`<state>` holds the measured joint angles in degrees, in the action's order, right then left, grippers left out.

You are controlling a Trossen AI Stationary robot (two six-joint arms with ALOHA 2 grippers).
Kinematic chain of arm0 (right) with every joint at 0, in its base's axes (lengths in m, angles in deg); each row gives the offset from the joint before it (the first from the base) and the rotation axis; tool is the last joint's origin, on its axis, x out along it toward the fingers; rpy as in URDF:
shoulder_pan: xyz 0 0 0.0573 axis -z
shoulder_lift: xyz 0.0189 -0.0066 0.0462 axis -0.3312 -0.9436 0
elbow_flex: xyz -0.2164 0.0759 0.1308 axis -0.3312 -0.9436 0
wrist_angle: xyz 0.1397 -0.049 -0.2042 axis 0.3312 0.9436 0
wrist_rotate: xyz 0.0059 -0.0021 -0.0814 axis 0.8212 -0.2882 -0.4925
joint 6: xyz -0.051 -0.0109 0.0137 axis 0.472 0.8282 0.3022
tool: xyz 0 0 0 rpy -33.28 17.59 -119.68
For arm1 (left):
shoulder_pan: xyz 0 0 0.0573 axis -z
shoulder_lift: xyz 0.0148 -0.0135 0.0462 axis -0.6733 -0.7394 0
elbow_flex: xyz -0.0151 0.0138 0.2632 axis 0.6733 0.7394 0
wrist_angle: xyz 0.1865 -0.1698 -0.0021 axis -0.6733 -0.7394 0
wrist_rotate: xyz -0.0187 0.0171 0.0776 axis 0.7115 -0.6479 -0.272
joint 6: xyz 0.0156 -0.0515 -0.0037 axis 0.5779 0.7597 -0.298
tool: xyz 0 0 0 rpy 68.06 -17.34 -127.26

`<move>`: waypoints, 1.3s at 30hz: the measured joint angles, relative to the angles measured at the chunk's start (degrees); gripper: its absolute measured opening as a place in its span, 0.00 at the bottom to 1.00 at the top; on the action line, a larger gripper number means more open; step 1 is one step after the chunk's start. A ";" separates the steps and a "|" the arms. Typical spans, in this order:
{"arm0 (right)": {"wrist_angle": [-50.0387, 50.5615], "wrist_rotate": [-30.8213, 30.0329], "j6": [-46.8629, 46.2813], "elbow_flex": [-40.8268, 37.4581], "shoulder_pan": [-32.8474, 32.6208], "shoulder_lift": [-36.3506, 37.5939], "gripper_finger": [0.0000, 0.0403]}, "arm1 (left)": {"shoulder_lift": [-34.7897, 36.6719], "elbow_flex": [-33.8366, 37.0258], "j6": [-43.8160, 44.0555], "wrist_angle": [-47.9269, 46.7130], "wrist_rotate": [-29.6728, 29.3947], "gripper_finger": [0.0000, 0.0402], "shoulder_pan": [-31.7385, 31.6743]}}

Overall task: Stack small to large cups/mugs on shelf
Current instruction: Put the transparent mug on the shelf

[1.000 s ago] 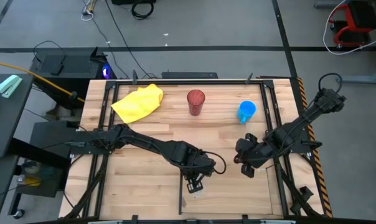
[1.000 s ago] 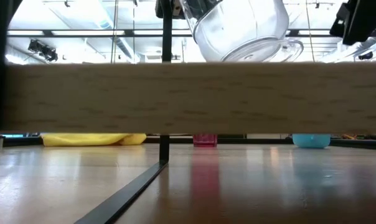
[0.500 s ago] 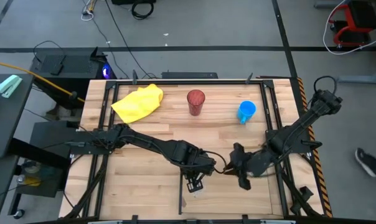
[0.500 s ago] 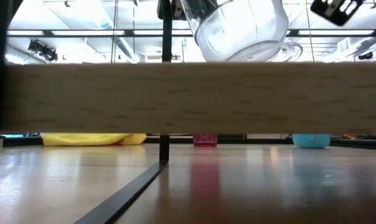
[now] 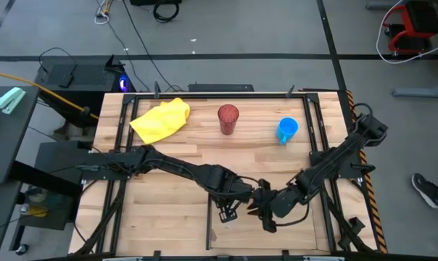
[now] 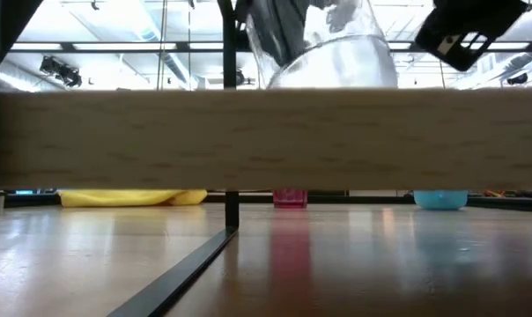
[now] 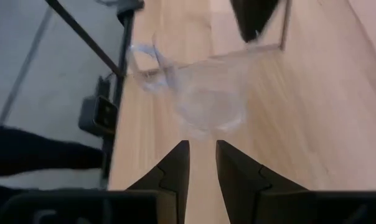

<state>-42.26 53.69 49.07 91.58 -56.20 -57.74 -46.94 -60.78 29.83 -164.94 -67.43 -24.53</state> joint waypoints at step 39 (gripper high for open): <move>-6.48 -0.49 -0.07 0.00 0.08 -6.95 0.22 | 0.16 -0.01 -3.24 7.09 5.90 0.22 -1.12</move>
<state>-48.74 53.20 49.00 91.58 -56.11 -64.69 -46.78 -60.79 26.60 -157.85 -61.53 -25.65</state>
